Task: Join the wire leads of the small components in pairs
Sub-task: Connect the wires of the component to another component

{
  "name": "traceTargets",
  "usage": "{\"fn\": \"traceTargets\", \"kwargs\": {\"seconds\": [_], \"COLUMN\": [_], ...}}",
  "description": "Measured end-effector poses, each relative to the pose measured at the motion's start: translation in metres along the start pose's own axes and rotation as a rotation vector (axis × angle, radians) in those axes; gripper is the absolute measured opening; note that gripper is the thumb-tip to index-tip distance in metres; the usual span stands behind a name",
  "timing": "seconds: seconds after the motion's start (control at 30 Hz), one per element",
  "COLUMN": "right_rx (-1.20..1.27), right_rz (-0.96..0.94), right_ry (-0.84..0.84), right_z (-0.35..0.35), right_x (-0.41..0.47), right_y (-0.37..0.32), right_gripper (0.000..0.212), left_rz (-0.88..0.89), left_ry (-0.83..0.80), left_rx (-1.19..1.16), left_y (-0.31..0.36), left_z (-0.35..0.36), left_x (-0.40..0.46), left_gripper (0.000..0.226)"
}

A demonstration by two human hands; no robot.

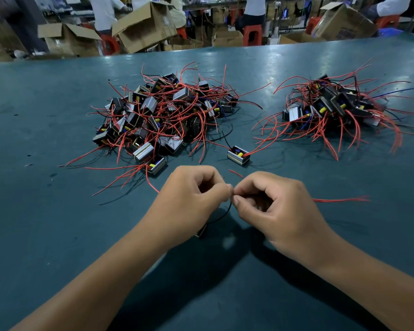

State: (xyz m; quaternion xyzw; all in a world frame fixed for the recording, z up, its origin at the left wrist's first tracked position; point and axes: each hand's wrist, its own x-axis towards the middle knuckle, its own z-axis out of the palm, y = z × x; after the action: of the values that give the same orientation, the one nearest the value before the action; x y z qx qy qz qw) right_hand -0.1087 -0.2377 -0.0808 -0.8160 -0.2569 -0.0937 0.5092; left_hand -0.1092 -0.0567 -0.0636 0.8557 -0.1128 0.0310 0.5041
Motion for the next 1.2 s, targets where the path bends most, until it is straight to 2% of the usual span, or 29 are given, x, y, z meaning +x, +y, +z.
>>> {"fn": "traceTargets", "kwargs": {"seconds": [0.07, 0.1, 0.17, 0.23, 0.3, 0.4, 0.6, 0.87, 1.2], "right_rx": [-0.064, -0.067, -0.047, -0.015, 0.010, 0.033, 0.068, -0.003, -0.002], "right_rz": [-0.064, -0.068, -0.039, 0.007, 0.027, 0.023, 0.017, -0.044, -0.070], "right_ry": [0.001, 0.003, 0.007, 0.006, -0.004, -0.021, -0.059, -0.057, -0.057], "right_z": [0.000, 0.000, -0.001, -0.003, -0.004, -0.004, -0.003, -0.004, -0.004], "right_x": [-0.001, 0.000, 0.000, 0.001, 0.000, 0.000, 0.000, -0.002, -0.002], "right_y": [-0.002, -0.001, 0.001, 0.003, 0.004, 0.001, 0.003, 0.001, -0.001], "right_gripper": [0.006, 0.006, 0.009, 0.013, 0.014, 0.006, 0.006, 0.004, 0.004], "left_rz": [-0.202, -0.243, -0.144, 0.114, 0.347, 0.512, 0.609, 0.647, 0.668], "left_ry": [-0.051, -0.065, -0.052, -0.021, -0.032, -0.069, -0.012, -0.092, -0.112], "left_rx": [-0.187, -0.243, -0.215, -0.017, 0.181, 0.328, 0.409, 0.472, 0.488], "left_y": [0.003, 0.004, 0.001, -0.003, -0.006, -0.010, -0.011, -0.008, -0.008], "left_z": [0.003, 0.002, -0.005, -0.018, -0.028, -0.030, -0.024, -0.027, -0.026], "left_x": [0.001, 0.002, 0.003, 0.005, 0.006, 0.007, 0.009, 0.009, 0.007], "left_gripper": [0.026, 0.028, 0.026, 0.011, 0.014, 0.013, 0.008, 0.015, 0.016]}}
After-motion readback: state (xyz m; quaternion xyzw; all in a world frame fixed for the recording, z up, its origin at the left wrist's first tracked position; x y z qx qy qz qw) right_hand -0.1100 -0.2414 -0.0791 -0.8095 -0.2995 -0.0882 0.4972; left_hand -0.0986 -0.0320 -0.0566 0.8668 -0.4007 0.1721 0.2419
